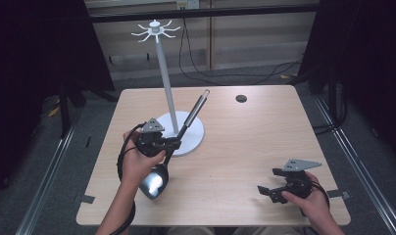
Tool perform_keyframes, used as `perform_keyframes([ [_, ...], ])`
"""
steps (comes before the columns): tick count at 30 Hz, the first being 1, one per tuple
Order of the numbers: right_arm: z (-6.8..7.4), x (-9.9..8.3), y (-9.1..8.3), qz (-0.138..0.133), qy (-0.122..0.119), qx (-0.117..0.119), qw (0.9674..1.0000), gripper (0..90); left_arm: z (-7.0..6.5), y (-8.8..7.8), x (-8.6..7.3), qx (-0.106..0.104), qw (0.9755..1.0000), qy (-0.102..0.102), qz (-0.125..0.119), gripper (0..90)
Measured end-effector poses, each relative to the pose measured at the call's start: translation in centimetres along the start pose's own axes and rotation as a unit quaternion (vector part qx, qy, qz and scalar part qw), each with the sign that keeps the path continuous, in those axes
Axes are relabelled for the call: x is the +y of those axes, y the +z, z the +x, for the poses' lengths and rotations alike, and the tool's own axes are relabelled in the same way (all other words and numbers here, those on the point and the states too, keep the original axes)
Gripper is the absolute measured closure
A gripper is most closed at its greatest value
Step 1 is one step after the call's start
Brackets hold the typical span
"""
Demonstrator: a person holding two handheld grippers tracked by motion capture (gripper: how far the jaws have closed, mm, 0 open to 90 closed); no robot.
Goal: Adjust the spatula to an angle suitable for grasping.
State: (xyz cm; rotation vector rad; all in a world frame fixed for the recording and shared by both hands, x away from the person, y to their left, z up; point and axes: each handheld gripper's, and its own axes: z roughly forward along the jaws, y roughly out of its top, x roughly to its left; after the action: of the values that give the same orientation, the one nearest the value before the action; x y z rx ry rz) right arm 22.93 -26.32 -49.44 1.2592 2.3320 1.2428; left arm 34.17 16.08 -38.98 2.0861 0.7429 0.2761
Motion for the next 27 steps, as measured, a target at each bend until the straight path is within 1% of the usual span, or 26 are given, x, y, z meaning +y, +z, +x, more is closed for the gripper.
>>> perform_keyframes([
  [1,0.0,0.0,0.0,0.000,-0.001,0.001,1.0000,6.8,0.0,0.0,0.0,0.000,1.0000,0.000,0.000,75.5],
  [2,0.0,0.0,0.0,-0.001,-0.001,0.003,1.0000,6.8,0.1,-0.3,0.1,0.002,0.9999,-0.005,-0.009,75.5],
  [5,0.0,0.0,0.1,-0.002,-0.003,0.001,1.0000,6.4,0.3,-0.8,0.3,0.002,0.9997,-0.009,-0.021,75.5],
  [6,0.0,0.0,0.1,-0.002,-0.002,0.002,1.0000,6.0,0.3,-0.9,0.3,0.006,0.9996,-0.009,-0.026,75.5],
  [7,0.0,0.1,0.1,-0.001,-0.002,0.002,1.0000,5.8,0.4,-1.0,0.4,0.004,0.9995,-0.010,-0.030,75.5],
  [8,0.0,0.1,0.1,-0.002,-0.002,0.002,1.0000,5.8,0.4,-1.2,0.4,0.009,0.9994,-0.010,-0.032,75.5],
  [9,0.0,0.1,0.1,-0.004,-0.002,0.002,1.0000,5.8,0.5,-1.3,0.5,0.005,0.9991,-0.013,-0.040,75.5],
  [12,0.0,0.1,0.1,-0.004,0.000,0.004,1.0000,5.7,0.6,-1.7,0.6,0.005,0.9983,-0.019,-0.054,75.5],
  [14,0.0,0.1,0.1,-0.006,0.001,0.006,1.0000,5.6,0.7,-1.9,0.7,0.004,0.9981,-0.020,-0.058,75.5],
  [15,0.0,0.1,0.1,-0.004,0.001,0.005,1.0000,5.6,0.7,-2.2,0.9,0.003,0.9977,-0.021,-0.065,75.5],
  [17,-0.1,0.1,0.1,-0.003,0.002,0.005,1.0000,5.6,0.8,-2.4,1.1,0.002,0.9977,-0.024,-0.064,75.5],
  [21,0.0,0.1,0.2,-0.003,0.001,0.006,1.0000,5.5,0.8,-2.8,1.4,0.005,0.9970,-0.022,-0.074,75.5],
  [23,-0.1,0.1,0.2,-0.003,0.000,0.007,1.0000,5.5,0.9,-3.0,1.5,0.002,0.9966,-0.025,-0.079,75.5],
  [25,0.0,0.1,0.2,-0.002,0.000,0.008,1.0000,5.5,0.9,-3.2,1.7,0.004,0.9962,-0.026,-0.083,75.5],
  [27,0.0,0.1,0.2,-0.003,-0.001,0.009,1.0000,5.5,0.9,-3.4,1.7,0.003,0.9955,-0.032,-0.090,75.5],
])
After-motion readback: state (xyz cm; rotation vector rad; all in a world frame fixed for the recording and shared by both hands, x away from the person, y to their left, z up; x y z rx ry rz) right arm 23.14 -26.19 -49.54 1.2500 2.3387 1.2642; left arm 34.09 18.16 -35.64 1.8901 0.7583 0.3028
